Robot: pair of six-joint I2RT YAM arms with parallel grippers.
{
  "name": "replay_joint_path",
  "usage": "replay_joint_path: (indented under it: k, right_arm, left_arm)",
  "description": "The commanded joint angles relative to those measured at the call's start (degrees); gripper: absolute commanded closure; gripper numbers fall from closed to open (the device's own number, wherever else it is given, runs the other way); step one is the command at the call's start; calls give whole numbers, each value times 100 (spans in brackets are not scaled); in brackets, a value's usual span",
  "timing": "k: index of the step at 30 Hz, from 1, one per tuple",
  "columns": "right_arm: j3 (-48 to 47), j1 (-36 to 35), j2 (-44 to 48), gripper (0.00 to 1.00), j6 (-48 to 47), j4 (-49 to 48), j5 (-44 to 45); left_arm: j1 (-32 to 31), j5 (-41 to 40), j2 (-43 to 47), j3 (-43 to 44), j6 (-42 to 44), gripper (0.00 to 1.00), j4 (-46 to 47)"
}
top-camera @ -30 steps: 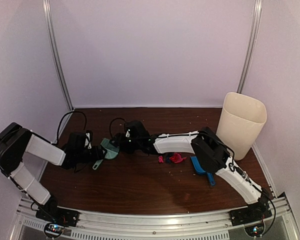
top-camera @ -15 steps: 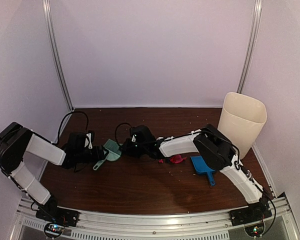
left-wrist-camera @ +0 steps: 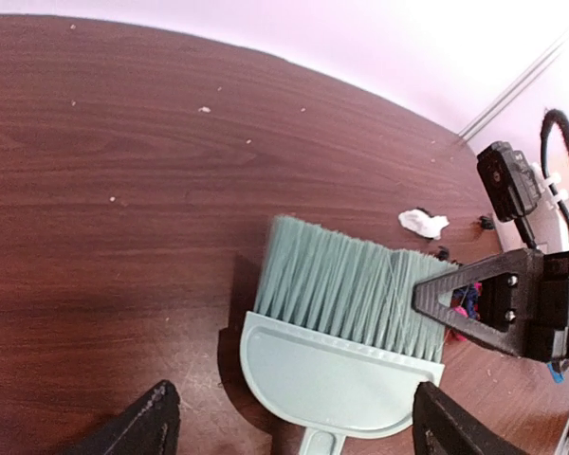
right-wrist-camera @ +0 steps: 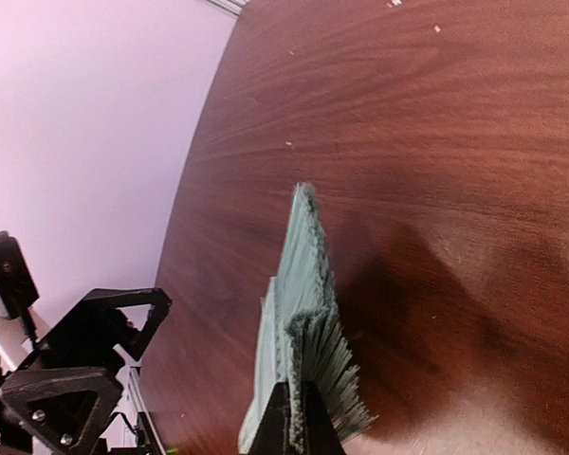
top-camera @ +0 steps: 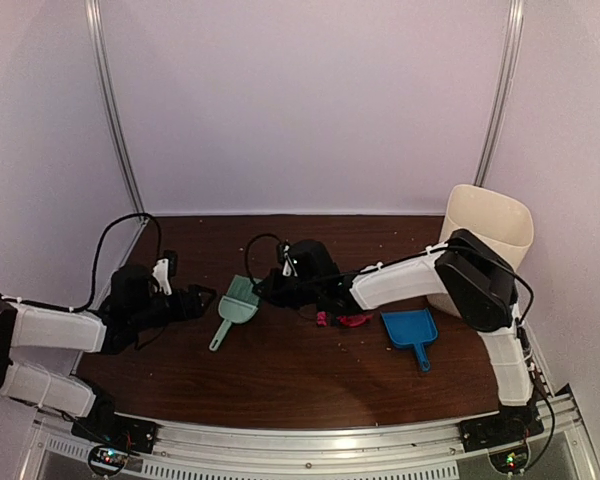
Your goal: Sweep away the paper scraps from the table
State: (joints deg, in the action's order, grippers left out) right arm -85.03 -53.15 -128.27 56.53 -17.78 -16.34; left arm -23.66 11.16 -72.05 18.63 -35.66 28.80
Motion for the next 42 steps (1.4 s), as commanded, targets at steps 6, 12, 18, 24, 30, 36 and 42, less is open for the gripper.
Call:
replay_joint_path:
  k: [6,12,18,24,30,36,42]
  right_arm:
    - [1205,-162,1765,100,-316,-865,619]
    - [1660,-367,2764,100,-606,-870,1204]
    - [2035,-593,3561,100,-759,-1046,1844]
    - [2093,-835,3733,100,-865,-1461,1966]
    - [1958,-1070,3604,100,-962,-1774,1897]
    - [1917,-1274,3509,100,-1043,-2076,1925]
    - [1976,-1471,3405,100,-1179,-2517,2068]
  left_arm:
    - [-298,604,1387,-443,-106,13,655]
    - [-678,787,2133,-554,-501,14,1000]
    - [-894,967,2568,-635,-1137,14,1420]
    - [-895,1554,2656,-773,-1791,19,2061]
    - [-895,2099,2794,-962,-2366,23,2843]
    - [-895,2310,3059,-1042,-2755,26,3018]
    - [-895,2201,3333,-1216,-3069,32,3119]
